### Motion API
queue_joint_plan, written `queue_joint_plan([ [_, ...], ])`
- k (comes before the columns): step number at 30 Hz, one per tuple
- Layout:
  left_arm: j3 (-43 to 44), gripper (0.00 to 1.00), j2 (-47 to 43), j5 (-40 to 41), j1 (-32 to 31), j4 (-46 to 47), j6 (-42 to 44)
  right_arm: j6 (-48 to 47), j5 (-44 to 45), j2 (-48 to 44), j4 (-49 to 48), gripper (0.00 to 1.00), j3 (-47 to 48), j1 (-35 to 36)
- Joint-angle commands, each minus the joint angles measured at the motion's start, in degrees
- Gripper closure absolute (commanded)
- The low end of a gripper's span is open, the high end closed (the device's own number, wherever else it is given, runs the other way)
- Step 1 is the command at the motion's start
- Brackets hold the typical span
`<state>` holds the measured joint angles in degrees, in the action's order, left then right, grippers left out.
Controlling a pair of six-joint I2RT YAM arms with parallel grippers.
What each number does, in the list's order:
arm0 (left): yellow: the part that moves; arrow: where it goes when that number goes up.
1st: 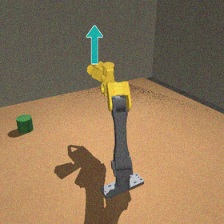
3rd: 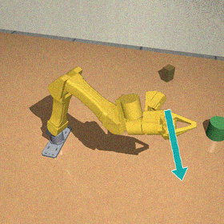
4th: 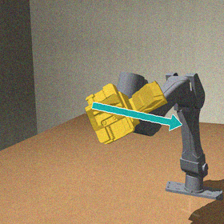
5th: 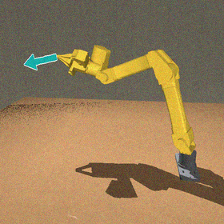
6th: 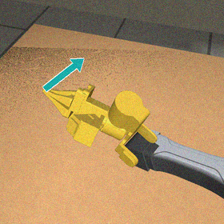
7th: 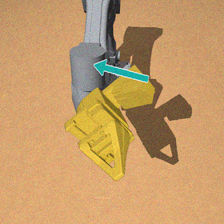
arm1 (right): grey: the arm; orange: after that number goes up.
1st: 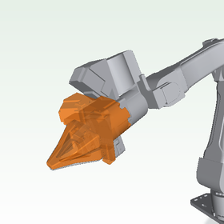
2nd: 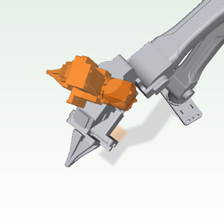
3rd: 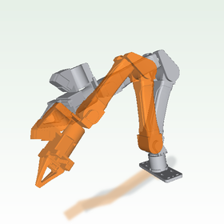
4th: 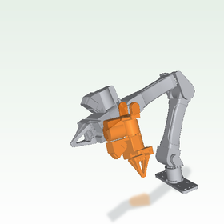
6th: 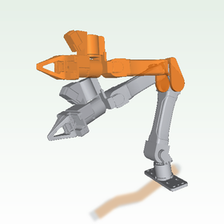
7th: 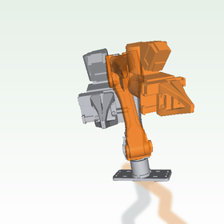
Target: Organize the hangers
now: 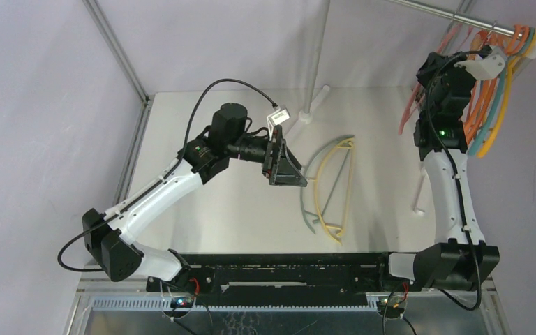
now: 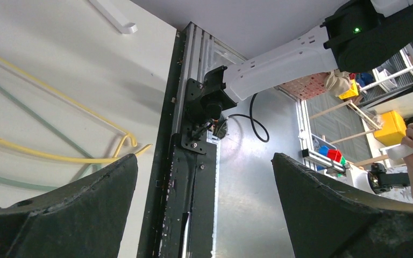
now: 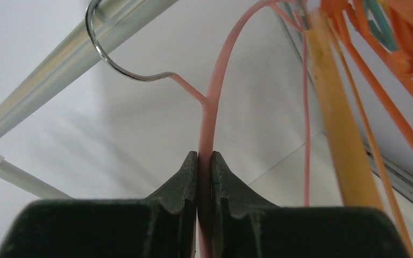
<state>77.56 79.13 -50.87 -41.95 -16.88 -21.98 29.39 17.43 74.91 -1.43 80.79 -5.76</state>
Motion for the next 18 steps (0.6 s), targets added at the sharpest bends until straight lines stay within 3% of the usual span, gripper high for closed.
queue_joint_plan([
  [1, 1.07, 0.01, 0.99, -2.35, 0.55, 2.21, 0.8, 2.13, 2.78, -5.27, -0.69, 1.0, -3.8, -0.81],
  [5, 1.33, 0.0, 1.8, -3.28, 0.56, 2.21, 0.87, 2.24, 3.86, -7.65, 0.69, 0.72, -4.96, -0.84],
  [7, 1.3, 0.01, 1.99, -3.6, 0.56, 2.21, 0.97, 1.91, 4.58, -8.71, 2.48, 0.36, -4.65, -0.88],
  [11, 0.56, 0.01, 1.8, -3.95, 0.56, 2.96, 0.98, -0.29, 1.81, -10.92, 4.86, 0.02, -3.66, -0.84],
  [18, -1.32, 0.0, 1.92, -3.08, 0.8, 3.33, 1.53, -3.92, -2.12, -17.11, 10.01, 0.0, -3.55, 1.05],
])
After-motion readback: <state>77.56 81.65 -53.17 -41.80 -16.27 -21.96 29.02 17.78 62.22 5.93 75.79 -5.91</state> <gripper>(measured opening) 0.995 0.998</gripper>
